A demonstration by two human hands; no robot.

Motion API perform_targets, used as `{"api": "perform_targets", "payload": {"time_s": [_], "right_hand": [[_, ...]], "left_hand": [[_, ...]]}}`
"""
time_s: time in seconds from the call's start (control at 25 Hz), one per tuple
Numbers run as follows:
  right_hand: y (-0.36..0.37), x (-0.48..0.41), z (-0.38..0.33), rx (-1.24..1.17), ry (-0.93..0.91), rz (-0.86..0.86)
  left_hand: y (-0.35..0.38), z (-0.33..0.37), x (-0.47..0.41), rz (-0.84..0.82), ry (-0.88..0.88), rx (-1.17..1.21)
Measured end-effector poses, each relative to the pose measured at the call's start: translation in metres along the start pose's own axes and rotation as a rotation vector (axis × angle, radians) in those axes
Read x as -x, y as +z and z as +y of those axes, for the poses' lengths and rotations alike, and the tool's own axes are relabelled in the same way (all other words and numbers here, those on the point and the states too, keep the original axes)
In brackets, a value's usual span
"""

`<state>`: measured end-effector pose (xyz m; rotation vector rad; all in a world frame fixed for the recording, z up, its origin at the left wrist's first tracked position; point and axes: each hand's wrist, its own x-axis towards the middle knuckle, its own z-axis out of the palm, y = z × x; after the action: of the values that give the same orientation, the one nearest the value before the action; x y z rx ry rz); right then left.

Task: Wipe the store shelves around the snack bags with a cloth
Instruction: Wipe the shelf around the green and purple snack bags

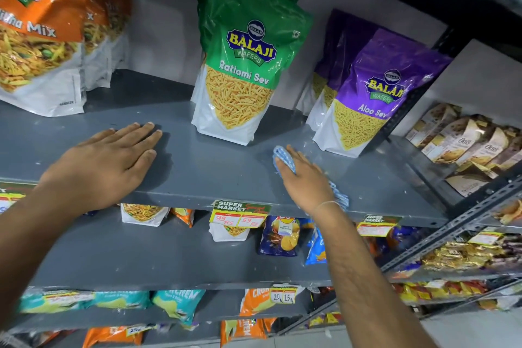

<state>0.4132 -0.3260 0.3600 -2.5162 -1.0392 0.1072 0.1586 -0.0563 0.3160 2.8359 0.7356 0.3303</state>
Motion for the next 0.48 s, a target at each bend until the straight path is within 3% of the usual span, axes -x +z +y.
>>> {"api": "perform_targets", "payload": {"time_s": [0.24, 0.36, 0.48], "right_hand": [[0.022, 0.023, -0.036, -0.123, -0.308, -0.151], [0.016, 0.007, -0.014, -0.308, -0.198, 0.015], [0.010, -0.005, -0.005, -0.119, -0.101, 0.000]], "left_hand": [[-0.005, 0.007, 0.005, -0.002, 0.002, -0.011], [-0.004, 0.009, 0.006, 0.010, 0.007, -0.025], [-0.003, 0.010, 0.007, 0.020, 0.003, -0.042]]}}
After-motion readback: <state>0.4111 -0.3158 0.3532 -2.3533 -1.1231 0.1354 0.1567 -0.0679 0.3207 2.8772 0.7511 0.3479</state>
